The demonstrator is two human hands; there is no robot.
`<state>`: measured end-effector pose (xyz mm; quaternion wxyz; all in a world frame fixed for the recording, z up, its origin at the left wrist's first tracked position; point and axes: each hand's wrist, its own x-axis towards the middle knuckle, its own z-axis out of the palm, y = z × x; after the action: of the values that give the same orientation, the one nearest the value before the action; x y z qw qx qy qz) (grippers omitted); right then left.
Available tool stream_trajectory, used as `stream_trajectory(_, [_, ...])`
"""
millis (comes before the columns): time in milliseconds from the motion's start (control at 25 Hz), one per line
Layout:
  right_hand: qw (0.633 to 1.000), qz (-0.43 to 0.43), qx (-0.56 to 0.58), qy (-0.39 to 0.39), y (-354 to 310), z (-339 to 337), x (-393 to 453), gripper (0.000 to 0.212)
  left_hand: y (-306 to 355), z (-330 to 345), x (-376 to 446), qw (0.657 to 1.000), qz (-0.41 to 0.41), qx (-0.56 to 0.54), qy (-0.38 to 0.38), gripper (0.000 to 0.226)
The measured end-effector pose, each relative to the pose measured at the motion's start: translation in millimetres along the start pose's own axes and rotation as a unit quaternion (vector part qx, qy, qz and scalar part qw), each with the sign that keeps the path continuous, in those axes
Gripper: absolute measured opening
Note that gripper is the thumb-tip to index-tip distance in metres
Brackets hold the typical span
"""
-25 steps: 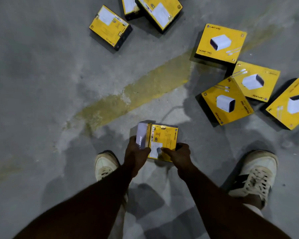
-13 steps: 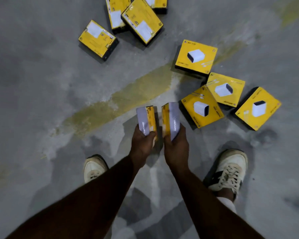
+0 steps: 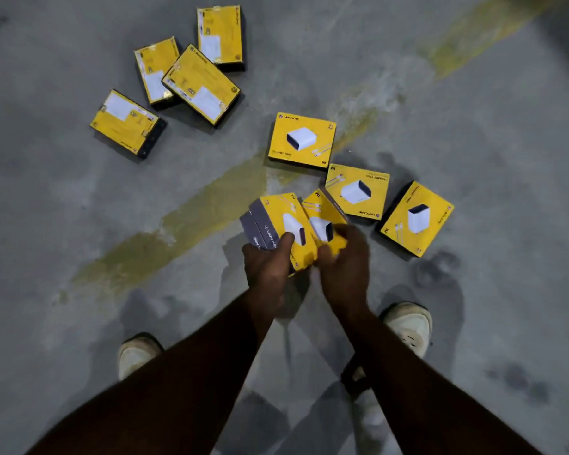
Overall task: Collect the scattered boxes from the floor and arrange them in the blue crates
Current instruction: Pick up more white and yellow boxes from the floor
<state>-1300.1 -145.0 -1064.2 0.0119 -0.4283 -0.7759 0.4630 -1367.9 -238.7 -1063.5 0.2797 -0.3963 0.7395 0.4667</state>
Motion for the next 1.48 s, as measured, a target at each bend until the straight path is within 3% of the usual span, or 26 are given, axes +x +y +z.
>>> stream_trajectory(80, [0.995,0.072,-0.041,0.060,17.4,-5.9,33.1,0.060,-10.2,3.1,6.4,1.000,0.009,0.025,0.009,0.077])
stream_trajectory(200, [0.982,0.173,-0.071,-0.032,47.0,8.4,74.4,0.090,-21.7,7.4,16.9,0.999,0.019,0.032,0.003,0.077])
stream_trajectory(280, [0.979,0.187,-0.046,-0.073,56.9,18.6,82.8,0.086,-21.5,13.4,14.6,0.999,0.026,0.028,-0.001,0.072])
stream_trajectory(440, [0.985,0.101,0.004,-0.139,58.5,10.2,67.5,0.055,-12.3,16.7,3.7,0.997,0.049,0.045,0.026,0.059])
stream_trajectory(560, [0.996,0.011,-0.026,-0.084,53.3,-9.6,47.4,0.043,-5.0,15.3,-5.5,0.995,0.074,0.057,0.031,0.056])
stream_trajectory(680, [0.991,-0.072,-0.003,-0.110,39.9,-10.7,21.7,0.050,9.0,24.8,-20.7,0.995,0.098,0.000,-0.031,0.053])
stream_trajectory(760, [0.989,-0.079,0.024,-0.125,42.8,-10.6,12.3,0.053,19.9,31.1,-24.6,0.989,0.109,-0.014,-0.100,0.053])
stream_trajectory(880, [0.993,-0.070,0.035,-0.088,46.4,-19.9,-0.7,0.058,29.5,34.0,-29.8,0.977,0.136,0.003,-0.165,0.049])
stream_trajectory(1040, [0.992,-0.101,0.030,-0.071,19.6,-36.9,-7.9,0.065,35.9,40.5,-53.2,0.983,0.150,0.012,-0.110,0.042])
stream_trajectory(1280, [0.992,-0.116,0.028,-0.050,-86.0,-146.3,-5.3,0.059,101.6,30.1,-136.9,0.992,0.077,-0.004,-0.104,0.097])
stream_trajectory(1360, [0.991,-0.098,0.088,-0.034,-126.0,-195.1,-6.5,0.051,137.3,21.5,-179.1,0.990,0.086,-0.010,-0.113,0.098])
stream_trajectory(1480, [0.989,0.010,0.144,0.024,-176.1,-280.9,-6.5,0.069,197.3,-1.0,-263.5,0.979,0.113,0.002,-0.170,0.074])
